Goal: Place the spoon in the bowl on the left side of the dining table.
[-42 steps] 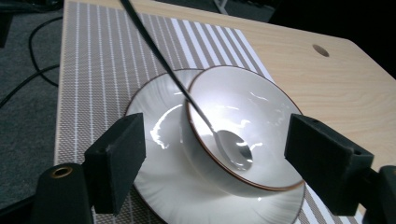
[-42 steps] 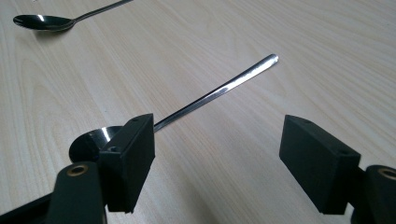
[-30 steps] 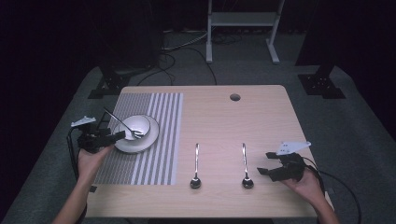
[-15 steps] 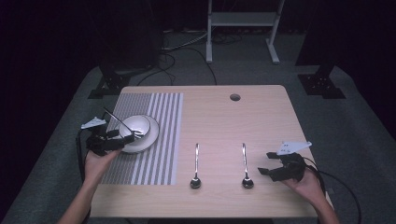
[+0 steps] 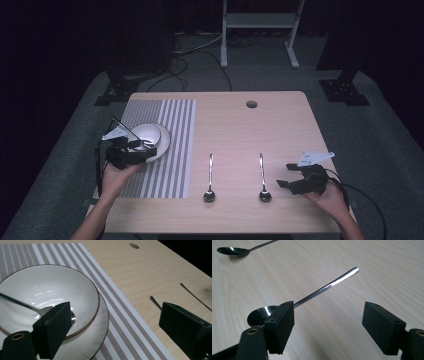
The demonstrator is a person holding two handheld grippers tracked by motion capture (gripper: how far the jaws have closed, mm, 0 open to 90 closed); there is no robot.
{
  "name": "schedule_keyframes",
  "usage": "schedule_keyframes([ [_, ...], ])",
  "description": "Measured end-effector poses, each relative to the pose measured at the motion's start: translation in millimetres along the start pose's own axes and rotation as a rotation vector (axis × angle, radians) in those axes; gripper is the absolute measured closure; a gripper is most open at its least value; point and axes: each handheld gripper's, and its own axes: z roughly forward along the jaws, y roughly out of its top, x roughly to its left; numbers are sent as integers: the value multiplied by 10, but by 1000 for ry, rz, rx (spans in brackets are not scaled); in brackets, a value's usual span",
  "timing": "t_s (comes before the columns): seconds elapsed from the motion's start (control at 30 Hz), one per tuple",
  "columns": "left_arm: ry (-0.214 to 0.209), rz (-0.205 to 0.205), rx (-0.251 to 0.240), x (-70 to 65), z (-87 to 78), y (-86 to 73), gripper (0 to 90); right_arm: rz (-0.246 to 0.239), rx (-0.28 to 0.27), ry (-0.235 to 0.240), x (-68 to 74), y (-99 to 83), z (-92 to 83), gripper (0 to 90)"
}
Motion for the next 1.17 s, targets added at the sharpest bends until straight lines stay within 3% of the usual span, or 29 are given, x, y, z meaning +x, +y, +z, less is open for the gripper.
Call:
schedule_keyframes([
  [0.73, -101, 61, 30, -437, 343, -98, 101, 6, -2, -5, -9, -23, -22, 244],
  [1.0, -129, 104, 73, -606, 494, -178, 101, 6, -6, -4, -7, -31, -18, 244],
  [1.17, -163, 104, 92, -689, 554, -270, 102, 12, -13, -4, -11, -41, -23, 242],
])
